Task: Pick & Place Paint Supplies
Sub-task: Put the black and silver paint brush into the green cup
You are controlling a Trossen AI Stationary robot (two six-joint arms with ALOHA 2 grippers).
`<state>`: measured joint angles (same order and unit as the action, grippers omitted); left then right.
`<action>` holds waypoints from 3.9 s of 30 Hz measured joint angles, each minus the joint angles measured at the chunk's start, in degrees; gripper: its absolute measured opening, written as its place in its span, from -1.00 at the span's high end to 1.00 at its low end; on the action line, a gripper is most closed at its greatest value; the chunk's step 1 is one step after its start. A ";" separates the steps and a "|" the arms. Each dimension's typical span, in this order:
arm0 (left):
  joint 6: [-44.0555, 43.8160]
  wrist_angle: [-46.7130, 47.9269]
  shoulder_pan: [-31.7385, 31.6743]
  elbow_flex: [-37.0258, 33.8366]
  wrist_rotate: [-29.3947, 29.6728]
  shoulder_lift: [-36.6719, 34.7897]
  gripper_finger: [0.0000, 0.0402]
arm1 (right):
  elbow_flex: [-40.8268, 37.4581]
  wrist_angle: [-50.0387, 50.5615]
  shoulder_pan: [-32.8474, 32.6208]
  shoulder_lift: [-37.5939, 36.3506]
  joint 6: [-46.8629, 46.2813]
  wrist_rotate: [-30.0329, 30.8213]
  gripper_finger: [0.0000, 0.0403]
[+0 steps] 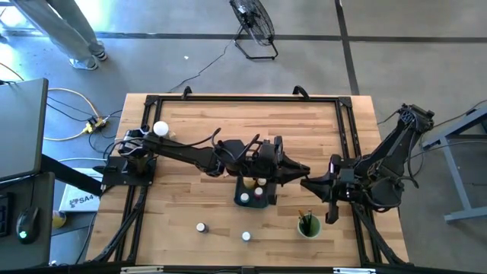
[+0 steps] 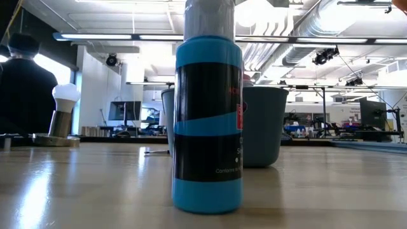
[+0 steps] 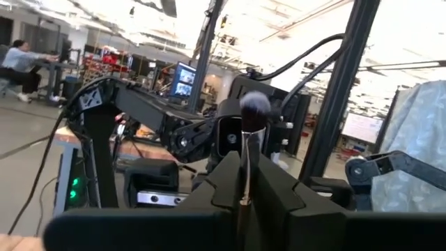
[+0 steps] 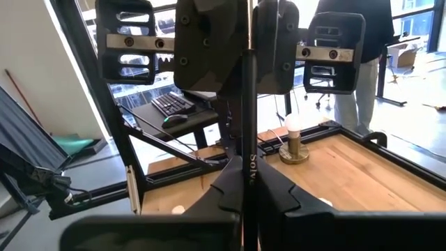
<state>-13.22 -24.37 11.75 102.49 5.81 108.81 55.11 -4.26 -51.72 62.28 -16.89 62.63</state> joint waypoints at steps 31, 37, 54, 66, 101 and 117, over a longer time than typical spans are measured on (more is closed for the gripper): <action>-7.68 11.88 -0.11 -0.05 -2.24 0.09 0.95 | 0.07 11.71 0.93 -5.14 -11.46 -13.59 0.39; -8.05 12.59 -0.11 -0.05 -2.58 0.09 0.95 | 0.02 16.89 4.68 -5.83 -15.92 -18.32 0.39; -7.66 17.32 -0.11 -0.05 -2.20 0.09 0.95 | 0.02 17.37 15.70 -5.77 -15.51 -35.13 0.52; -7.64 17.78 -0.09 -0.03 -1.19 0.09 0.95 | 0.02 17.45 16.26 -5.77 -14.02 -36.19 0.90; -5.06 17.11 -1.61 -0.06 -4.24 -1.59 0.17 | 0.02 23.32 -2.21 -11.82 -14.17 -7.75 0.94; -2.19 16.91 -2.82 0.03 -6.43 -2.58 0.16 | 0.02 35.31 -18.51 3.15 -45.58 18.61 0.94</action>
<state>-15.41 -7.46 8.93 102.52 -0.62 106.24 55.13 31.05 -70.23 65.44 -62.47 81.23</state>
